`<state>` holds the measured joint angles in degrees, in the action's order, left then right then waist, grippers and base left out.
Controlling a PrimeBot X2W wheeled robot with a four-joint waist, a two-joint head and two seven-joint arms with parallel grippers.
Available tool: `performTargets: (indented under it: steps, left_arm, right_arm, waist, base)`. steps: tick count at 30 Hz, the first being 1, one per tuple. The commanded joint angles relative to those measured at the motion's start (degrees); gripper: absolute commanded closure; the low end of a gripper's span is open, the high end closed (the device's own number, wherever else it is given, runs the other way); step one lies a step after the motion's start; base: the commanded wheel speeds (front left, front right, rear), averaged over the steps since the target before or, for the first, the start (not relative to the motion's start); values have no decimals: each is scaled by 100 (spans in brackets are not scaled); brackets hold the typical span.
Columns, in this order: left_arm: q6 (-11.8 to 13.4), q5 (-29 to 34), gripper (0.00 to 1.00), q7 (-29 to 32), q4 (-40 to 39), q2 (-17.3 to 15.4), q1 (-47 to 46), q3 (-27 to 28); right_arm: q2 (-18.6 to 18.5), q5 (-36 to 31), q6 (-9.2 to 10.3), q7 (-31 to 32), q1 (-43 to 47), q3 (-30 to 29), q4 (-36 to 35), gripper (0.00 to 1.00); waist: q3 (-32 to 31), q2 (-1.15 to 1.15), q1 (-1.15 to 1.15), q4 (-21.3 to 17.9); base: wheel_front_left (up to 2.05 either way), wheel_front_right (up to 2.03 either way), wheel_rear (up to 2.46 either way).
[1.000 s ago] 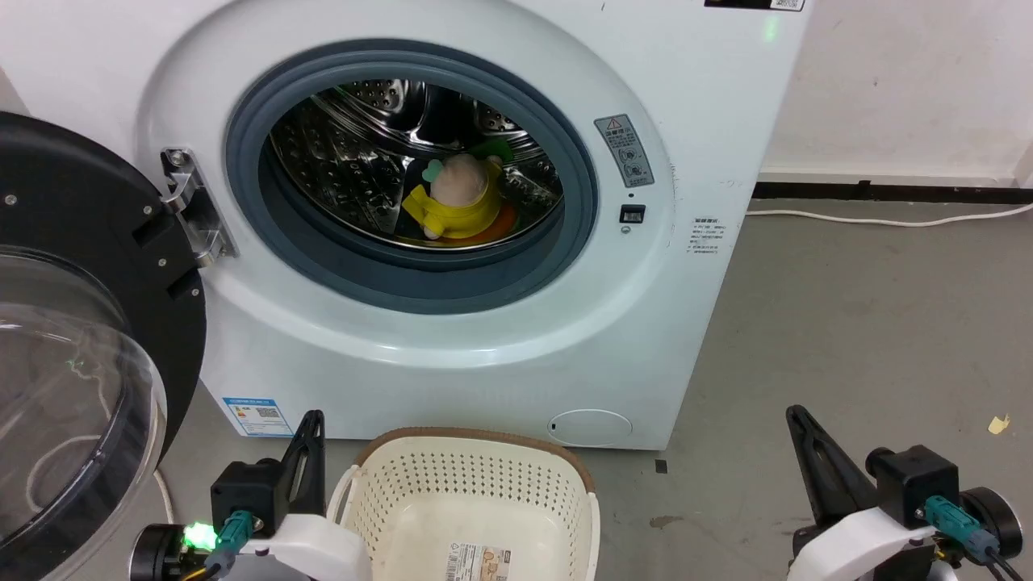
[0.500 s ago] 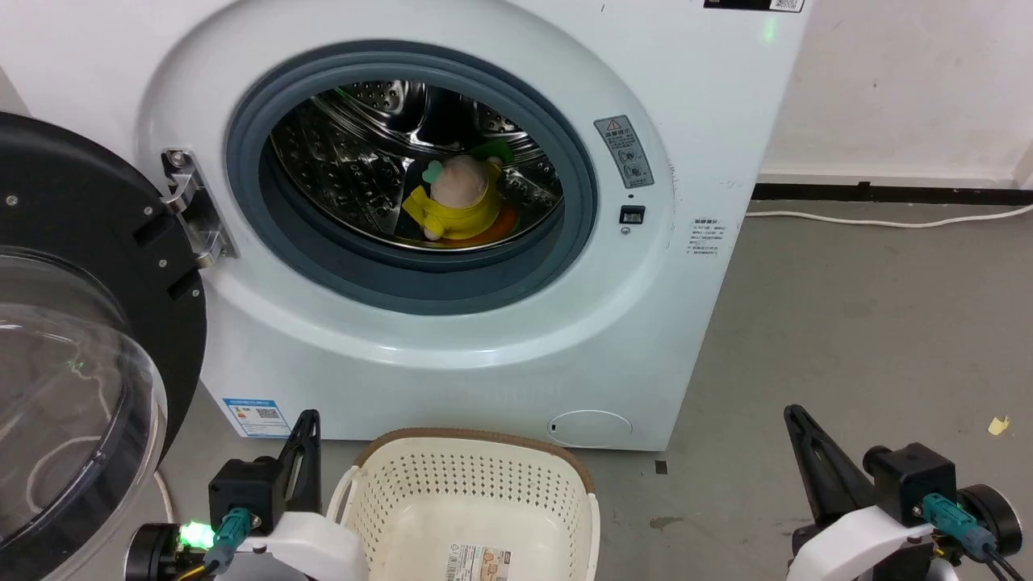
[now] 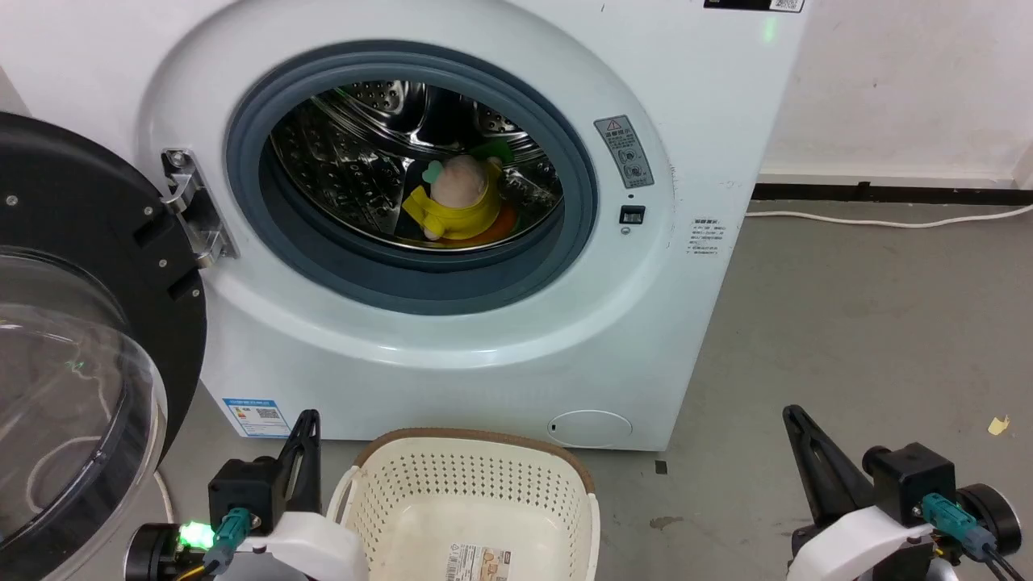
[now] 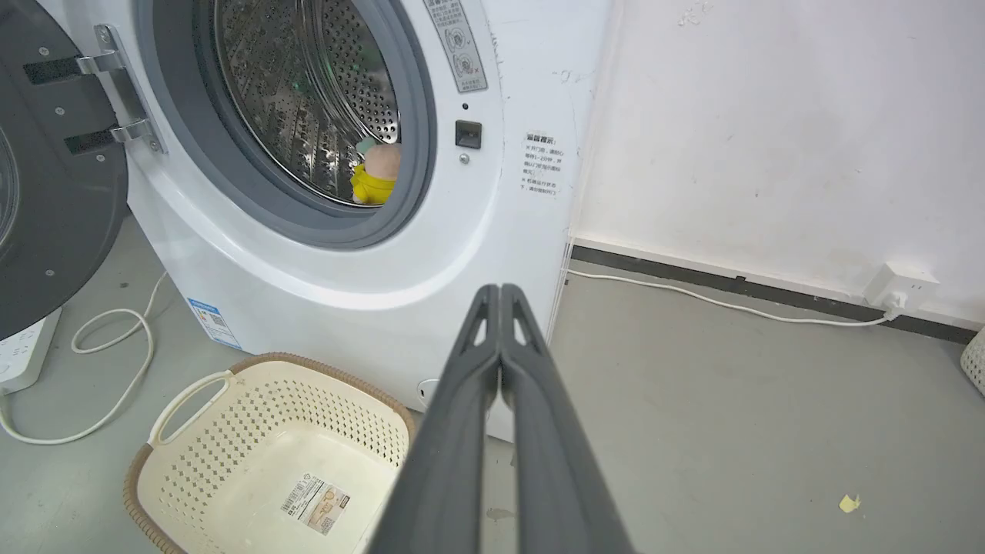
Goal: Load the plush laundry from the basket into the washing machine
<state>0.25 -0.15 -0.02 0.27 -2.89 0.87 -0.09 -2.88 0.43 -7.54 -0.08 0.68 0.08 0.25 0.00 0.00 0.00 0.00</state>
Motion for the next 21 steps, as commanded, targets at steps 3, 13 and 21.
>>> performTargets:
  steps: [3, 13, 21]
  left_arm:
    - [-25, 15, 100, 2, -27, 2, -87, 9]
    - [-25, 15, 100, 2, -27, 2, -87, 9]
    - [-25, 15, 100, 2, -27, 2, -87, 9]
  right_arm:
    - [1, -43, 5, 8, -68, -8, -25, 100]
    - [1, -43, 5, 8, -68, -8, -25, 100]
    - [1, -43, 5, 8, -68, -8, -25, 100]
  waist:
    - [0, 0, 0, 0]
    - [0, 0, 0, 0]
    - [0, 0, 0, 0]
  base:
    - [0, 0, 0]
    - [0, 0, 0]
    - [0, 0, 0]
